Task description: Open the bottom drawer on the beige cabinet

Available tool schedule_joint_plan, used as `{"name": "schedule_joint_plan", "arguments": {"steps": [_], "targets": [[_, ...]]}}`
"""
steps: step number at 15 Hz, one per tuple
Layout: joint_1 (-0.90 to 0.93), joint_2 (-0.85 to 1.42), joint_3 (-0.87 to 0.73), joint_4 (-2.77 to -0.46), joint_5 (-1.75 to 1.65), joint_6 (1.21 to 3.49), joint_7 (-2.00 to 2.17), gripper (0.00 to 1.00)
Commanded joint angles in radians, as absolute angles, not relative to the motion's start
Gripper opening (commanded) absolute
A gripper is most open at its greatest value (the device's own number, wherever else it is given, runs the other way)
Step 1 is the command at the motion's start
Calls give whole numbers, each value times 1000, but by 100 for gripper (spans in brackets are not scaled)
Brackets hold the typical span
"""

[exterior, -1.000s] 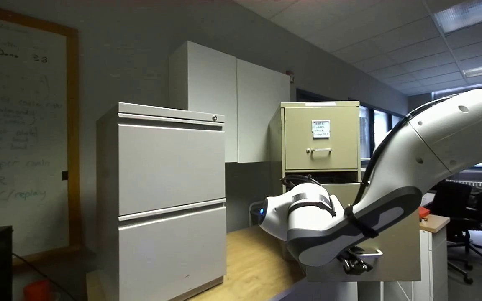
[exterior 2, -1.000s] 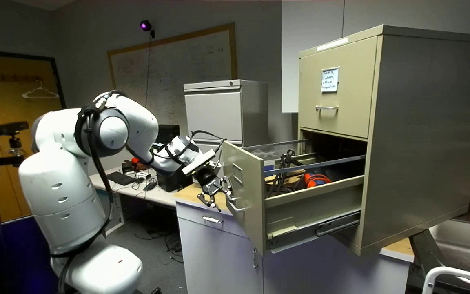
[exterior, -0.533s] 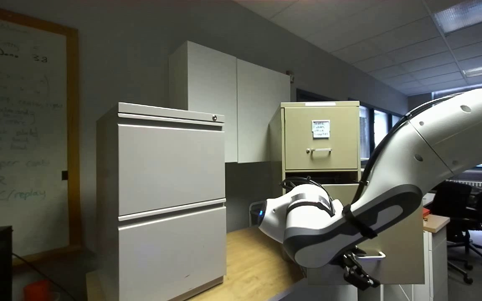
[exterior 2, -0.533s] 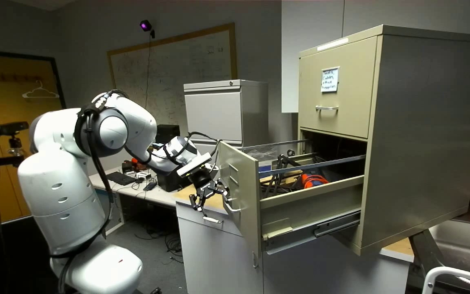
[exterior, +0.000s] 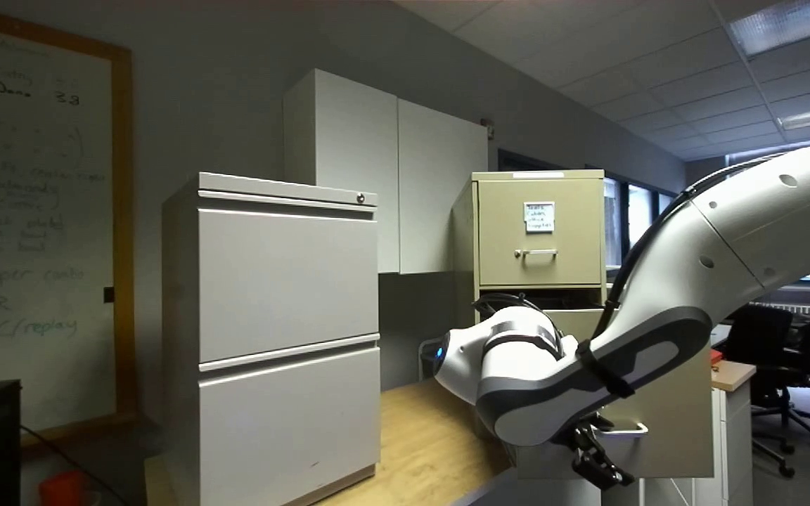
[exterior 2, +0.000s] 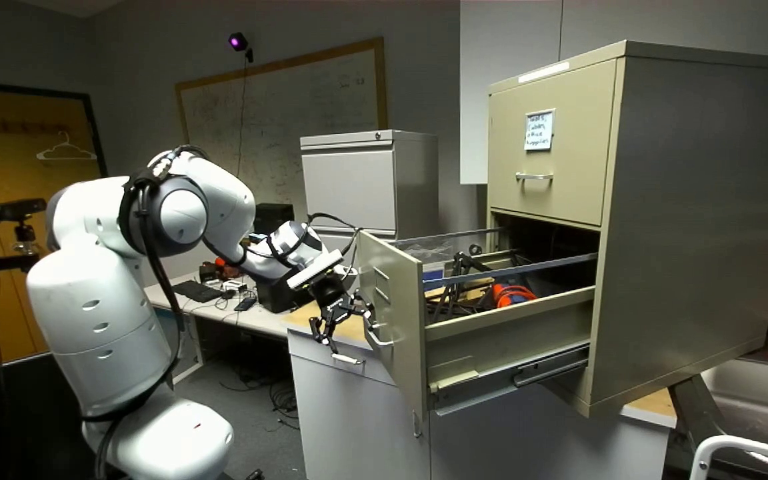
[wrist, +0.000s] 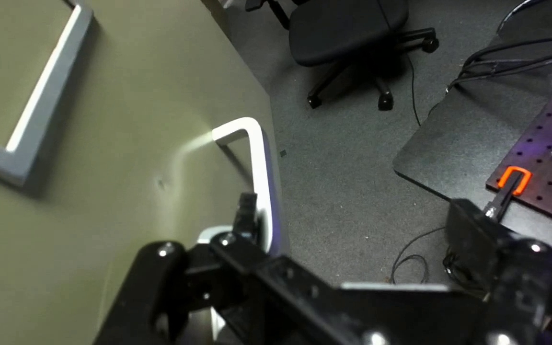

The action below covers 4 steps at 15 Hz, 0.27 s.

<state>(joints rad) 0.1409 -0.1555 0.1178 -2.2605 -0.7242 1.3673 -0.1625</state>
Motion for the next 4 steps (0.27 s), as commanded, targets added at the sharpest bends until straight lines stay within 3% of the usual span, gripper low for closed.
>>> {"name": "schedule_joint_plan", "arguments": {"steps": [1, 4], "targets": [[161, -156, 126, -2270, -616, 1444, -99, 100], [160, -180, 128, -2272, -618, 1458, -66, 100]]}}
